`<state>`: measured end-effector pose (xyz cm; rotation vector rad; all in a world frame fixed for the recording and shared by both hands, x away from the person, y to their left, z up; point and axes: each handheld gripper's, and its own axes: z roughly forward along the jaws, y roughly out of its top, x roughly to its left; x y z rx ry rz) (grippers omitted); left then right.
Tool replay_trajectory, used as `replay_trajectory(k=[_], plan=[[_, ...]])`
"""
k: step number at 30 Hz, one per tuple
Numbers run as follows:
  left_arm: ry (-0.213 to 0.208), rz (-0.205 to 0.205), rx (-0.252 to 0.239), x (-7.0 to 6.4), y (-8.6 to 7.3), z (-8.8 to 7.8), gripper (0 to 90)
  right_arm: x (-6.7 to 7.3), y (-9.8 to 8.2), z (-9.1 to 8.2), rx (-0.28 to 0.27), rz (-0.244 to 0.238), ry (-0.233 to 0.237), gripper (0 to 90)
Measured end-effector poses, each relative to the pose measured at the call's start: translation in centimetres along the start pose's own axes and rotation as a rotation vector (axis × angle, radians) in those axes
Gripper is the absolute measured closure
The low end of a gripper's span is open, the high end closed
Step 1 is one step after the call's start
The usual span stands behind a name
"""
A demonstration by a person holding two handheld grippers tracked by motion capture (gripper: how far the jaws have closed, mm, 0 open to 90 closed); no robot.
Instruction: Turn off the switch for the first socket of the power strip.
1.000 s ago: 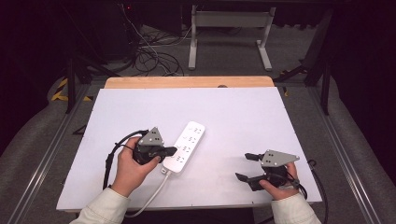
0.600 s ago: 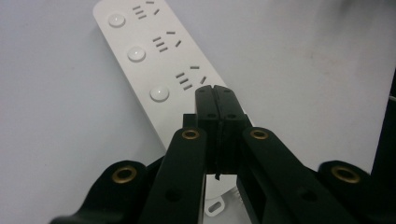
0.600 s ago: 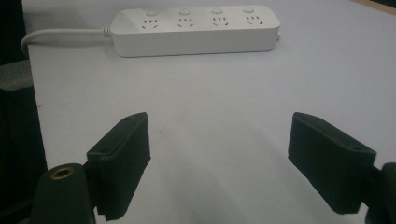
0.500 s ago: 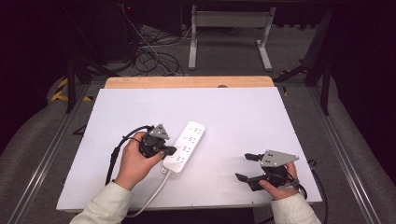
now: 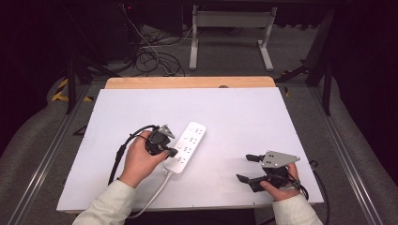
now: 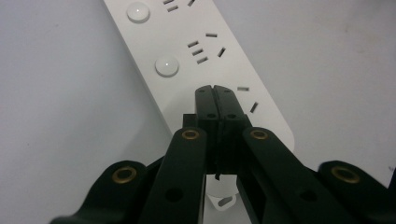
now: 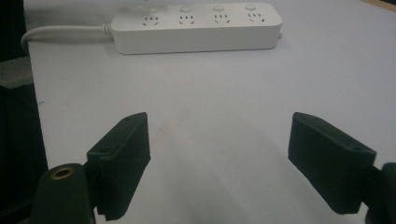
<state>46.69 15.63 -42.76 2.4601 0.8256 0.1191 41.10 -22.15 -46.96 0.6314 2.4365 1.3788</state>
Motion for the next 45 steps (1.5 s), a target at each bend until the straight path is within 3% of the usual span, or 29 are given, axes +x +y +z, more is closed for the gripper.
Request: replay_trajectory(k=[10,45], plan=[[0.012,0.003,0.056,0.0,0.4,0.6,89.8,0.0,0.0,0.1,0.004,-0.003,0.005,21.9],[0.018,0.015,0.062,0.2,0.2,1.2,89.9,0.2,0.0,0.1,0.004,-0.005,0.012,21.9]])
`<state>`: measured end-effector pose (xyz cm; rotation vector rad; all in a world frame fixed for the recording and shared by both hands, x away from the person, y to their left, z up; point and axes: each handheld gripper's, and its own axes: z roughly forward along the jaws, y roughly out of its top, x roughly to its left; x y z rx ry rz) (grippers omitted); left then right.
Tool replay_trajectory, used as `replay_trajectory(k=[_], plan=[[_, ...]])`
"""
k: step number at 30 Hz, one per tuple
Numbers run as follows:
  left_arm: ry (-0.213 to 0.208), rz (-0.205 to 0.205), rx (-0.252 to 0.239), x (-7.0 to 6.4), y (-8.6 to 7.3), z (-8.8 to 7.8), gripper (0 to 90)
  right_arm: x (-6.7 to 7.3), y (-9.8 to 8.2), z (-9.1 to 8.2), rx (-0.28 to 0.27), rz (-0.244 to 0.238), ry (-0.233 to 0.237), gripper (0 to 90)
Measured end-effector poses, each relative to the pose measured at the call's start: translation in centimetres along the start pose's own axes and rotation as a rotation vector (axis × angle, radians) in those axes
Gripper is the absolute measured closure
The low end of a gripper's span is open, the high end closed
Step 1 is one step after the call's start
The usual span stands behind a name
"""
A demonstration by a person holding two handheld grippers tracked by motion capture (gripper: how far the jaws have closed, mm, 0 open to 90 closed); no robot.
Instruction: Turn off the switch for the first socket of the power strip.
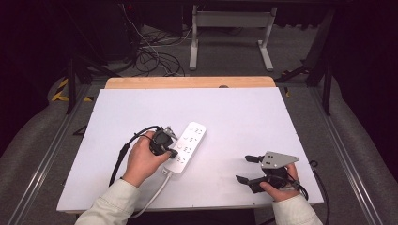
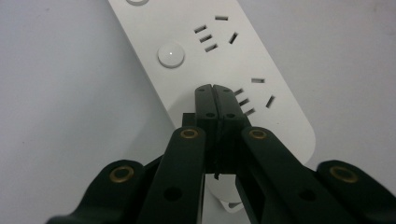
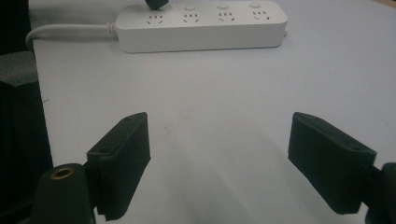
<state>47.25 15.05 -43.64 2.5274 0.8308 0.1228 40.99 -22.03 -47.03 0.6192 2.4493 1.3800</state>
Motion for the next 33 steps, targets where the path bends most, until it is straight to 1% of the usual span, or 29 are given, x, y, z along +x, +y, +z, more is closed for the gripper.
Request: replay_trajectory(k=[6,11,14,16,17,21,23,26,27,29,30,32,33], plan=[[0.009,-0.001,0.000,-0.1,0.0,0.0,89.9,0.0,0.0,0.0,-0.001,0.000,0.000,21.9],[0.032,-0.002,0.000,-0.5,0.0,0.1,90.0,0.0,0.0,0.0,0.000,0.001,0.001,21.9],[0.033,-0.009,0.001,-0.5,0.0,0.1,90.0,0.1,0.0,0.0,0.002,0.001,0.001,21.9],[0.033,0.003,0.003,-0.5,0.0,0.0,90.0,0.1,0.0,0.0,0.003,0.001,0.001,21.8],[0.030,-0.003,-0.003,-0.5,-0.1,0.1,90.0,0.1,0.0,0.0,0.003,0.001,0.001,21.8],[0.037,0.005,-0.006,-0.6,-0.1,0.1,90.0,0.1,0.0,0.0,0.003,0.000,0.002,21.9],[0.044,0.011,-0.001,-0.7,-0.1,0.1,90.0,0.1,0.0,0.1,0.004,-0.001,0.003,21.8],[0.078,0.021,0.012,-1.2,0.1,0.1,90.0,0.1,0.0,0.1,0.003,0.000,0.004,21.8],[0.081,0.017,0.020,-1.3,0.1,0.2,90.0,0.1,0.0,0.1,0.006,0.001,0.003,21.8],[0.077,0.009,0.017,-1.2,0.1,0.2,90.0,0.2,0.0,0.2,0.006,0.000,0.006,21.8],[0.073,0.010,0.013,-1.1,0.0,0.2,90.0,0.2,0.0,0.2,0.006,-0.001,0.006,21.8],[0.077,0.017,0.007,-1.1,0.0,0.2,90.0,0.2,0.0,0.2,0.008,0.000,0.006,21.8],[0.077,0.018,-0.004,-1.1,-0.1,0.1,90.0,0.2,0.0,0.2,0.007,0.001,0.007,21.8]])
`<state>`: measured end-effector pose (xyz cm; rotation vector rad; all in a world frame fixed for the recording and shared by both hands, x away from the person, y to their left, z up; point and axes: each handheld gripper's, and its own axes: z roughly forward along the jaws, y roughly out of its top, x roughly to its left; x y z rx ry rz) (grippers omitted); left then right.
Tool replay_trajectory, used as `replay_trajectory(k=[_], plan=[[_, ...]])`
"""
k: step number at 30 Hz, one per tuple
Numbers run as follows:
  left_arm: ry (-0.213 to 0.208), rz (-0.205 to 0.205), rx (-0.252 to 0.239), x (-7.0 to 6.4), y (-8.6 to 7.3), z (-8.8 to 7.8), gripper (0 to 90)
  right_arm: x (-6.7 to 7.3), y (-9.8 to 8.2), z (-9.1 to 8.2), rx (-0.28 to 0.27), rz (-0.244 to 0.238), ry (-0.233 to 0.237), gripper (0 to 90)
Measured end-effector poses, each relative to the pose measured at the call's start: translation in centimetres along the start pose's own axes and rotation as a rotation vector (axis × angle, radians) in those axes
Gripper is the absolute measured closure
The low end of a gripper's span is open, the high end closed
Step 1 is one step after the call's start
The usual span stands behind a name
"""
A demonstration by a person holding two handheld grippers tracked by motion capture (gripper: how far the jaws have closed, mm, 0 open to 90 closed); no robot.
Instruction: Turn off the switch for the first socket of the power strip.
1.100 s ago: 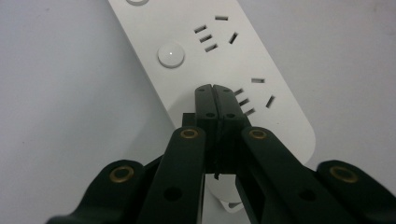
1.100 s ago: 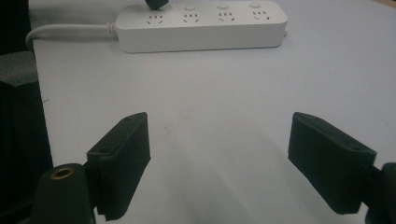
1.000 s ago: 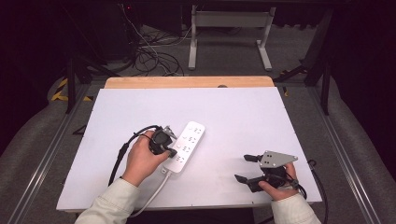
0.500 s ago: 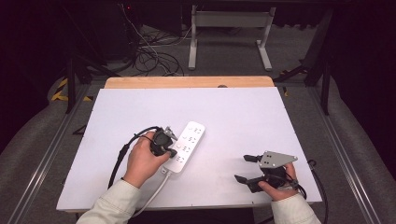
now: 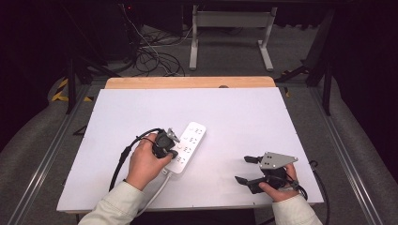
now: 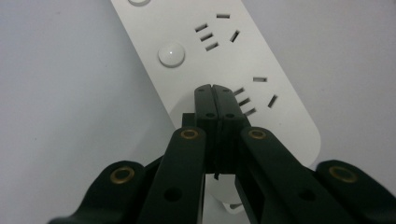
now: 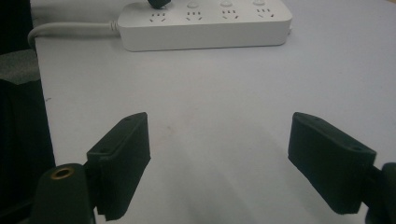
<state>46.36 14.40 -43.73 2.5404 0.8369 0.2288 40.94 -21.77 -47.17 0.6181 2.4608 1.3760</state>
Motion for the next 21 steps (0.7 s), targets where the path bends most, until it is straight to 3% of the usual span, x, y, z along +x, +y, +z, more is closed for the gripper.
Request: replay_trajectory(k=[1,7,11,21], plan=[[-0.018,-0.006,-0.051,0.1,-0.1,-0.2,90.0,0.0,0.0,0.0,0.000,0.000,0.000,21.8],[-0.033,-0.010,-0.150,0.0,0.3,-3.8,90.0,-0.2,-0.1,-0.1,-0.002,0.001,-0.009,21.9],[-0.041,-0.011,-0.174,-0.1,0.1,-4.9,90.0,-0.2,-0.1,0.0,0.001,0.001,-0.006,21.8],[-0.061,0.000,-0.203,-0.7,0.2,-5.9,90.0,-0.2,-0.1,-0.1,-0.001,0.002,-0.008,21.8]])
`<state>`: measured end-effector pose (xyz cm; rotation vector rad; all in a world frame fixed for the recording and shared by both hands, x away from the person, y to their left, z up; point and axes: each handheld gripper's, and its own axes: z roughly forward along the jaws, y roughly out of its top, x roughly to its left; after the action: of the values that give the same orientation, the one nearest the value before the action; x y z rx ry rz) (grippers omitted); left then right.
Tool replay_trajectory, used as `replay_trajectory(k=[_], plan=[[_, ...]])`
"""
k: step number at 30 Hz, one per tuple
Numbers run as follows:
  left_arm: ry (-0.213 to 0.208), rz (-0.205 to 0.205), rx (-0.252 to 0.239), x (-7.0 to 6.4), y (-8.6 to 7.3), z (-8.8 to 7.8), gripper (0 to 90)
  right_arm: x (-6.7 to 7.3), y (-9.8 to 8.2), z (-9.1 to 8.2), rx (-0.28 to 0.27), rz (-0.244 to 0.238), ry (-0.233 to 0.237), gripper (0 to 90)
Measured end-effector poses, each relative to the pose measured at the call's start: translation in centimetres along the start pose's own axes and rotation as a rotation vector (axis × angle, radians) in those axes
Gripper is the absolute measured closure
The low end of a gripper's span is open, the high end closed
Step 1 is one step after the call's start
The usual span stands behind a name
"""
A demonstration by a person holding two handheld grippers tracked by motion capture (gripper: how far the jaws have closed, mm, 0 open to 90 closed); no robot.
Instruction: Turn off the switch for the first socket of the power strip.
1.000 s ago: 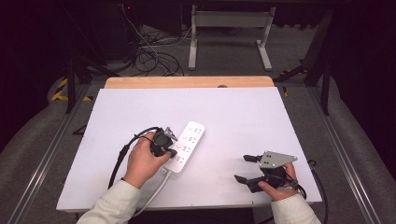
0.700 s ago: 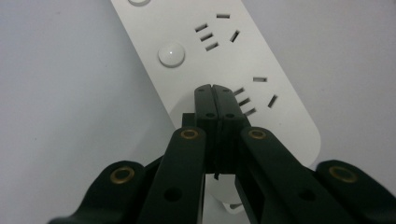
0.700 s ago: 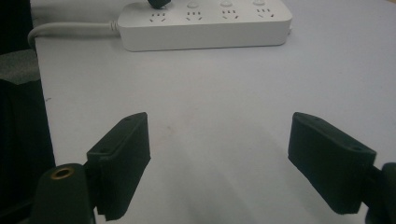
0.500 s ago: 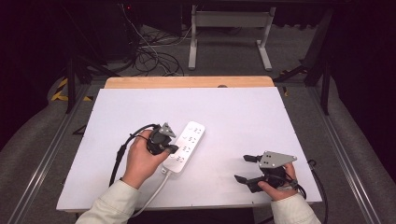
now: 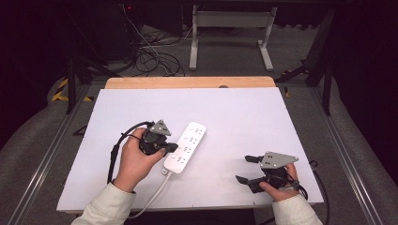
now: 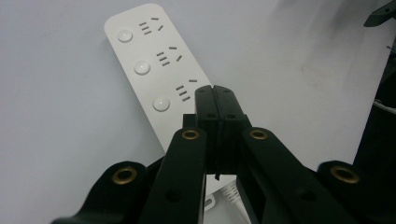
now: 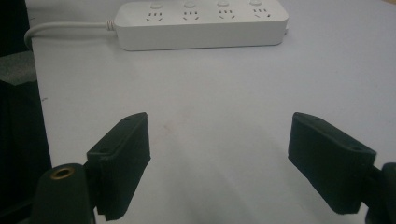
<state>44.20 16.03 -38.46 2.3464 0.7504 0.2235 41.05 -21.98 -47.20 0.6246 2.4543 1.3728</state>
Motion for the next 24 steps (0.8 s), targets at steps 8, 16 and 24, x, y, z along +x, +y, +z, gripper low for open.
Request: replay_trajectory(k=[8,16,24], plan=[[-0.003,0.036,-0.063,-0.2,-0.1,-0.2,77.9,0.0,0.0,0.0,-0.003,0.004,0.003,21.8],[0.013,0.065,-0.110,-0.4,-0.3,-0.8,59.2,0.0,0.0,0.0,-0.004,0.004,0.004,21.9],[0.016,0.066,-0.217,-0.4,-1.1,-1.7,37.8,0.0,0.0,-0.1,-0.004,0.003,0.003,21.9]])
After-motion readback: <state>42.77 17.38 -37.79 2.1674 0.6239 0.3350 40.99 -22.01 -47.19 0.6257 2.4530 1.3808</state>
